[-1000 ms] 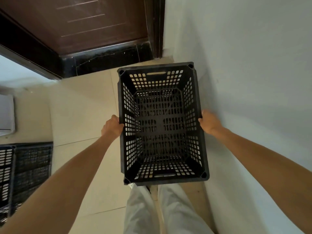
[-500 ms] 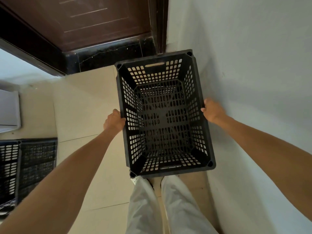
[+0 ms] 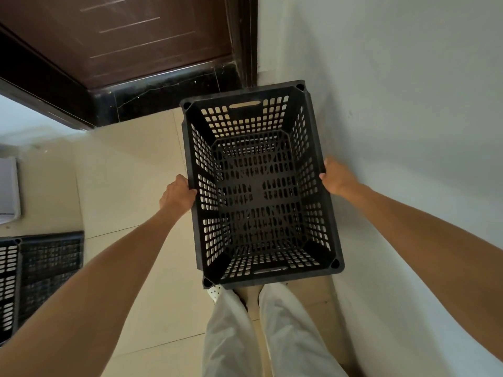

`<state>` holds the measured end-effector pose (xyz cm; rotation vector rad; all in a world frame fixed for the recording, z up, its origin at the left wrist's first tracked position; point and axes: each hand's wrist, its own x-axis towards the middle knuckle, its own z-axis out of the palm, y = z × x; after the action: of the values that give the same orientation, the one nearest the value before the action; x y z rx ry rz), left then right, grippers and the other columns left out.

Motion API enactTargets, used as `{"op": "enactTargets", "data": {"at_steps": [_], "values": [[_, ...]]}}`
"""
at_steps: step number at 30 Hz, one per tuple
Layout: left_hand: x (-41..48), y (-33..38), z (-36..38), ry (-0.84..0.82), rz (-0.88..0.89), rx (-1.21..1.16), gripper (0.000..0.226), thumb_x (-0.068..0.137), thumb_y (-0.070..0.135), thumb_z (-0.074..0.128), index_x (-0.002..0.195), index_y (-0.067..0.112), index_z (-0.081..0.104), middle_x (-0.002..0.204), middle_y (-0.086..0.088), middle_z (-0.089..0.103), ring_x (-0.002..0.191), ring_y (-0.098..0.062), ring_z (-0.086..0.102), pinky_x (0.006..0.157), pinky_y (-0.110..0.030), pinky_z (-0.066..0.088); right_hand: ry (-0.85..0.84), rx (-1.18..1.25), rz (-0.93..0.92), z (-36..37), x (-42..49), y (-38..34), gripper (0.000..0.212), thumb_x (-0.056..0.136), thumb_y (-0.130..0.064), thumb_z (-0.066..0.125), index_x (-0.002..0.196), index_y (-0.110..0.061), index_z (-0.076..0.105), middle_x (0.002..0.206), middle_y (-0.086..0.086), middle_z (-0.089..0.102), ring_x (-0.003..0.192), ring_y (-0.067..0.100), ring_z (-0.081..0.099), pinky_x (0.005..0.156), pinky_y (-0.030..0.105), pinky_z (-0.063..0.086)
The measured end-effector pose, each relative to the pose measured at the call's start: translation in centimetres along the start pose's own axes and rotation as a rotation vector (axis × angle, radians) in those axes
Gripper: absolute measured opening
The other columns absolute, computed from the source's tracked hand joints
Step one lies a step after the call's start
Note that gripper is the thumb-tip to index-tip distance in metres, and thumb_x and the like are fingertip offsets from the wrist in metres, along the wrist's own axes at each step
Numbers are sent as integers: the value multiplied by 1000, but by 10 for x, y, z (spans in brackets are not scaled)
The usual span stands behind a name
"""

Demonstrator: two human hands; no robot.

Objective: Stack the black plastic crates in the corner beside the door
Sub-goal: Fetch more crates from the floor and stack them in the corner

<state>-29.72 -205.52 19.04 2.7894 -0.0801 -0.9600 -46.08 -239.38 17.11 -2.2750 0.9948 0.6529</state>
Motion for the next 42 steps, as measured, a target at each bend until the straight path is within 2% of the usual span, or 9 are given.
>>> {"op": "enactTargets", "data": {"at_steps": [4, 13, 21, 27, 31, 34, 36, 38, 42], "values": [[0, -2, 4, -16, 26, -24, 30, 97, 19, 54, 122, 5, 47, 122, -18, 61, 110, -38, 59, 90, -48, 50, 39, -7, -9, 4, -5, 4, 39, 97, -18, 48, 134, -4, 42, 129, 22, 55, 117, 38, 54, 97, 42, 44], [-2, -13, 3, -51, 98, -74, 34, 95, 17, 58, 123, 4, 45, 122, -19, 61, 111, -38, 59, 95, -51, 49, 102, -52, 57, 14, -14, -3, 32, 96, -8, 47, 127, -2, 44, 118, 25, 59, 107, 40, 57, 90, 45, 49], [6, -24, -1, -59, 91, -97, 30, 95, 16, 60, 120, 7, 46, 114, -15, 62, 93, -31, 61, 81, -42, 53, 124, -75, 56, 21, -20, -15, 40, 93, -4, 51, 133, -4, 44, 122, 24, 59, 110, 39, 58, 87, 42, 49], [5, -24, -1, -65, 123, -101, 32, 95, 17, 60, 121, 6, 46, 115, -15, 63, 100, -32, 62, 84, -44, 54, 107, -81, 81, 21, -22, -15, 39, 91, -5, 54, 129, -6, 46, 118, 20, 60, 106, 38, 60, 90, 47, 51], [0, -20, -6, -70, 171, -55, 46, 93, 14, 63, 133, 6, 42, 122, -16, 61, 109, -33, 61, 82, -39, 48, 186, -234, 90, 20, -31, -21, 41, 90, -9, 55, 128, -4, 42, 122, 19, 56, 109, 37, 56, 86, 47, 50], [-17, -23, -1, 10, 299, 50, 74, 89, 10, 66, 149, 14, 23, 145, -14, 36, 117, -36, 56, 87, -45, 51, 265, -264, 31, 34, -50, -30, 70, 90, -16, 58, 147, -8, 19, 145, 18, 36, 130, 36, 40, 102, 49, 40], [-37, -30, 12, 106, 446, 199, 82, 86, 10, 69, 151, 16, 19, 155, -12, 21, 134, -35, 42, 102, -49, 46, 270, -265, -67, 53, -74, -37, 75, 94, -23, 52, 153, -12, 7, 156, 14, 20, 141, 34, 25, 111, 49, 30], [-62, -39, 33, 119, 614, 336, 77, 91, 19, 65, 153, 14, 21, 159, -12, 17, 148, -32, 21, 119, -49, 28, 244, -308, -160, 82, -104, -41, 69, 98, -30, 43, 154, -14, 6, 159, 9, 15, 144, 30, 19, 114, 46, 26], [-112, -49, 93, -87, 892, 468, 58, 104, 43, 32, 154, 16, 24, 160, -5, 23, 153, -24, 9, 125, -43, 12, 97, -347, -259, 150, -166, -31, 61, 101, -42, 29, 154, -19, 9, 159, 3, 18, 146, 23, 18, 116, 41, 20]]}}
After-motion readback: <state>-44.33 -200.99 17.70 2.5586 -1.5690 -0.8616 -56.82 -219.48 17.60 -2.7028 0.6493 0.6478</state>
